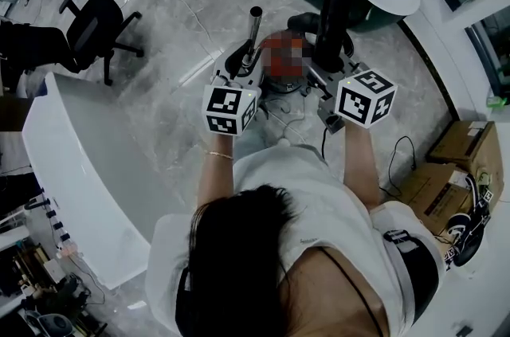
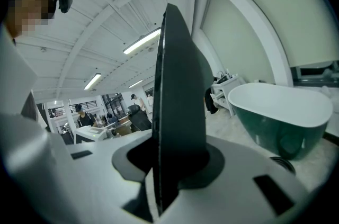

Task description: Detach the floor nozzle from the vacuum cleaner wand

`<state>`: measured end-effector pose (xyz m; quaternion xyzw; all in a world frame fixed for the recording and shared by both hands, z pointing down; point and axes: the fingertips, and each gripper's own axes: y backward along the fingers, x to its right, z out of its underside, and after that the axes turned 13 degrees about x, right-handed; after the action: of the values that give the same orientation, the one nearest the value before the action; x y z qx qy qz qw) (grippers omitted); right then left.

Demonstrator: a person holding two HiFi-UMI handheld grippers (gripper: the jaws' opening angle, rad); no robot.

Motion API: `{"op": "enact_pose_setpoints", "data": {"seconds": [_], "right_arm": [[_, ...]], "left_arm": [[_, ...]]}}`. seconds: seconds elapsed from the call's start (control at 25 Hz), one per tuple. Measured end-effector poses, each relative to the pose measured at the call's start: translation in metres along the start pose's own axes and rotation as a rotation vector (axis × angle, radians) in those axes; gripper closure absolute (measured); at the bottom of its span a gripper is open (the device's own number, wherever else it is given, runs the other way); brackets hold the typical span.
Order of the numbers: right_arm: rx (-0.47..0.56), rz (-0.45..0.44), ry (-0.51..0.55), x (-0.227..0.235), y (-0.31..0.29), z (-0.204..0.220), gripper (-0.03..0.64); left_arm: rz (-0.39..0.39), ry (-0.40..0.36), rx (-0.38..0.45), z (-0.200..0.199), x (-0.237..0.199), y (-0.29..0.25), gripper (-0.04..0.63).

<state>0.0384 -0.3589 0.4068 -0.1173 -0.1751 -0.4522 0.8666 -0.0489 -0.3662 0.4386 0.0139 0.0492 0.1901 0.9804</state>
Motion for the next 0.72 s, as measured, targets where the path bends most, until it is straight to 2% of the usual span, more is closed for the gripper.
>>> {"op": "enact_pose_setpoints", "data": {"seconds": [0.08,0.16,0.4,0.72], "right_arm": [[0.001,0.006,0.004,0.001,0.007,0.002,0.506],[-0.003,0.008,0.007,0.002,0.013,0.004,0.506],[-0.029,0.003,0.025,0.004,0.031,0.014,0.506],[-0.029,0.029,0.019,0.003,0.042,0.024,0.506]], "left_arm": [[-0.024,0.001,-0.002,0.001,0.005,0.004,0.524],[-0.029,0.018,-0.003,0.002,0.012,0.005,0.556],[-0.030,0.035,-0.015,0.003,0.035,0.006,0.589],[-0.050,0.052,-0.057,0.005,0.050,0.013,0.592]]}}
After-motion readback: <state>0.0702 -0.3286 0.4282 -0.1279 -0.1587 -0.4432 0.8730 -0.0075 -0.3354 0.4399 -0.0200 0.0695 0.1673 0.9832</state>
